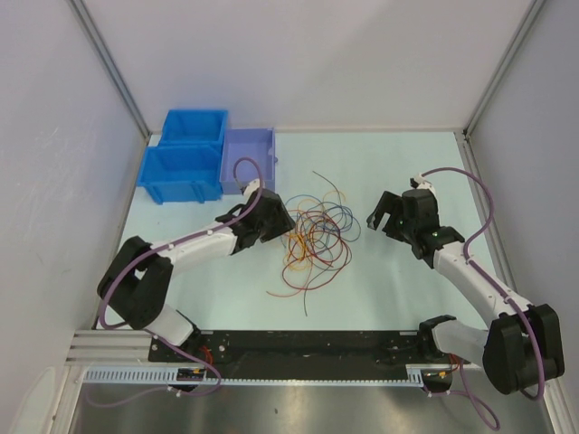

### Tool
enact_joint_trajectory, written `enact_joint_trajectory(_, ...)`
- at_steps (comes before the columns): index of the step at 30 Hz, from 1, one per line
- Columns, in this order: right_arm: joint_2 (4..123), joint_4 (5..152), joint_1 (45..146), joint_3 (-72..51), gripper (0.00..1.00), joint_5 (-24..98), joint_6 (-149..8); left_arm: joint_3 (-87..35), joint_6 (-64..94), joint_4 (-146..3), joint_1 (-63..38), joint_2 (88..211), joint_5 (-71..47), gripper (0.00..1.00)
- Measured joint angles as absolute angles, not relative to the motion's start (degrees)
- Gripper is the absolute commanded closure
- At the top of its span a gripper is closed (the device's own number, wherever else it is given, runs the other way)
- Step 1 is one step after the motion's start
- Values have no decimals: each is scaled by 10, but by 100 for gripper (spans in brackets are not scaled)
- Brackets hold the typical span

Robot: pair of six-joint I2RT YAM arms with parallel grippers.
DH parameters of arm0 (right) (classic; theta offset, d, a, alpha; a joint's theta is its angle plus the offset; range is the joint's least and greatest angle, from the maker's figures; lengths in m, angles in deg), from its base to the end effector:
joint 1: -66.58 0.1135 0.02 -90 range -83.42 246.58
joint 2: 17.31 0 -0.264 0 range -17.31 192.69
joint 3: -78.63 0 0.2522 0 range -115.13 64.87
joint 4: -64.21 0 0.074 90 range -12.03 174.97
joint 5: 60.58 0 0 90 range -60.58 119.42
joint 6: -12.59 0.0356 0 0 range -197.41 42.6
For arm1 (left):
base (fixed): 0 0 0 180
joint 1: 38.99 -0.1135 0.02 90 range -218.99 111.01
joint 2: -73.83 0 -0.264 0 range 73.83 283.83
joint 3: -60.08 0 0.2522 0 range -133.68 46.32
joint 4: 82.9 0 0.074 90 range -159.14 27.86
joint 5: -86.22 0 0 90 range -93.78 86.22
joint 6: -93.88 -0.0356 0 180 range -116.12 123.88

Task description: Untangle the cables

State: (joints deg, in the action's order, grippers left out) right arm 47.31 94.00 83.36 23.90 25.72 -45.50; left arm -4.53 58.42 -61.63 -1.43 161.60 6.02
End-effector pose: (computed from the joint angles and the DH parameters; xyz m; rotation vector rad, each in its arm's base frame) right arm 0.2301 0.0670 0.2388 0.3358 2.2649 0.3759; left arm 0.2570 -0.1900 0.2017 -0.4415 2.3699 -0.5852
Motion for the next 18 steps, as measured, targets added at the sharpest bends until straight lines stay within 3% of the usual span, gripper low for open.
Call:
enact_joint_trajectory(2,473,940,834,239,4,257,-455,-45,585,-616,-11,1616,60,39)
enact_joint_trajectory(5,473,940,834,239,4,257,-457,-45,585,-613,-9,1618,60,52)
enact_joint_trajectory(6,473,940,834,239,4,257,-458,-45,588,-613,-8,1619,60,65)
enact_joint_trajectory(8,473,940,834,239,4,257,-459,-45,591,-613,-7,1623,60,79)
enact_joint_trajectory(9,473,940,833,239,4,256,-460,-45,593,-613,-6,1625,61,95)
enact_joint_trajectory(10,473,940,833,239,4,256,-460,-46,593,-612,-6,1627,61,100)
enact_joint_trajectory(18,473,940,831,239,4,255,-461,-88,583,-578,2,1635,77,100)
